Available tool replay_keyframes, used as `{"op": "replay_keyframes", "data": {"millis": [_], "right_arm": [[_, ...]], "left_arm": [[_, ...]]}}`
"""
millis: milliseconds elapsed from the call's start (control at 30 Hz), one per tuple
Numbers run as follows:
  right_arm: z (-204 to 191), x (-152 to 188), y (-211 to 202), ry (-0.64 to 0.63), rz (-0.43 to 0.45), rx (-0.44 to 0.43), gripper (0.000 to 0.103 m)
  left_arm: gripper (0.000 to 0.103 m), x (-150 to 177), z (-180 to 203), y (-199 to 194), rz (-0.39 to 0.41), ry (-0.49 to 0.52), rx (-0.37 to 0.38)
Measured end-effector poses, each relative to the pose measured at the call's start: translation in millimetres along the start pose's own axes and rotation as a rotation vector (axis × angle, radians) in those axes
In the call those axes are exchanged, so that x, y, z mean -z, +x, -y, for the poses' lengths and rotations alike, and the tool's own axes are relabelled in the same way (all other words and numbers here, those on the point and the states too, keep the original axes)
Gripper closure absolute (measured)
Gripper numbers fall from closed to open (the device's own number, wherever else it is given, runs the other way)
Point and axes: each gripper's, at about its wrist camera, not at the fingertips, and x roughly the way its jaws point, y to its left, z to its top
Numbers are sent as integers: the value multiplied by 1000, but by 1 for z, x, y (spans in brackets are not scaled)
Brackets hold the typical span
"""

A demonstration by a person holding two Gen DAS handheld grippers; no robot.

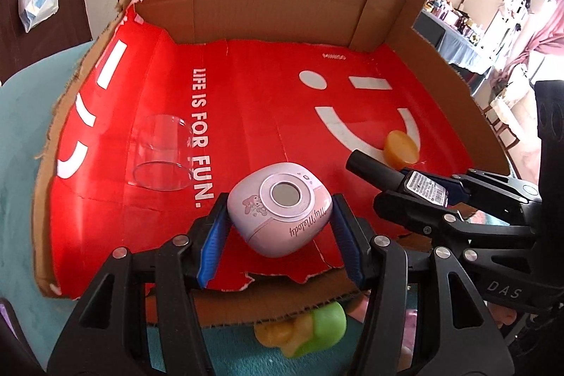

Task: Organize rigid objects
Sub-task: 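Carry the pink case and black polish into the box and set them down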

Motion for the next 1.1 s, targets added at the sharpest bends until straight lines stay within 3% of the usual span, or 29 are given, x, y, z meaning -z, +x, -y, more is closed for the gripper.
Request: {"op": "replay_keyframes", "data": {"millis": [467, 1100], "right_arm": [[19, -11, 12, 11, 41, 158, 66], [18, -12, 19, 5, 18, 174, 66]], "left_arm": [[49, -12, 3, 17, 18, 2, -47], [49, -15, 2, 20, 26, -5, -64]]}}
